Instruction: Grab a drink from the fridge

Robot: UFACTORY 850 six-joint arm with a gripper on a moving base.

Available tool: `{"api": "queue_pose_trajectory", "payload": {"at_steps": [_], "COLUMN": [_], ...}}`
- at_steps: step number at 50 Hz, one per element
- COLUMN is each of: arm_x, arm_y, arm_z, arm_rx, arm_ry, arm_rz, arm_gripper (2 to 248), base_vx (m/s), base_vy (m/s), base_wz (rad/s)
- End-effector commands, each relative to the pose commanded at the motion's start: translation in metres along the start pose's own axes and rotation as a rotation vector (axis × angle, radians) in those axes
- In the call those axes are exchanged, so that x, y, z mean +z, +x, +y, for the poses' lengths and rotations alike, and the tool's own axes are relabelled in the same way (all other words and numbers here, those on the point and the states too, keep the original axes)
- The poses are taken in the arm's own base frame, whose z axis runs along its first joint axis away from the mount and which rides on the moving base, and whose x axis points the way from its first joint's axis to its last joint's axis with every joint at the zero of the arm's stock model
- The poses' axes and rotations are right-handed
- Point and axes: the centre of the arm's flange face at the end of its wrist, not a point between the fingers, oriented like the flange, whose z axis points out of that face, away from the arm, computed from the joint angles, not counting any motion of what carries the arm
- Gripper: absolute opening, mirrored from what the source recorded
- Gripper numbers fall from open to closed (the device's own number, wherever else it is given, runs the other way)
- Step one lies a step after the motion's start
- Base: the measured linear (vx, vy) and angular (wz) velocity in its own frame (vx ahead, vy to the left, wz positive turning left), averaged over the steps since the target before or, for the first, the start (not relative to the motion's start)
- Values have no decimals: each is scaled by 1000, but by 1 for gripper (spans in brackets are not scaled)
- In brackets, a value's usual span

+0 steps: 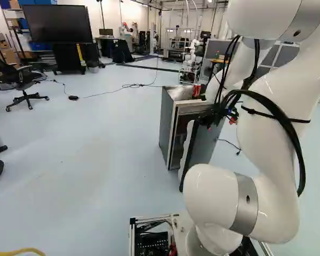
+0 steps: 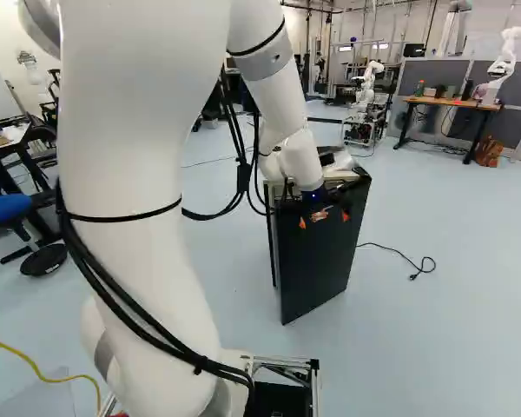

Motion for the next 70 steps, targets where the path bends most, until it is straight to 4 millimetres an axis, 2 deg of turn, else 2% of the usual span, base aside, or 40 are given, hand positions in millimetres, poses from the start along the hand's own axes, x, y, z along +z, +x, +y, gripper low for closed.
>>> {"api": "queue_pose_trajectory", "payload": {"at_steps": [35,70], "arm_x": [-2,-4], "arm_y": [5,26], "arm_z": [-8,-30], "arm_rx": [-17,-67], "arm_ry": [5,23], "arm_rz": [47,99], "arm_gripper": [247,247], "base_vx": [0,0], "base_vy": [0,0], "base_wz": [0,0]}}
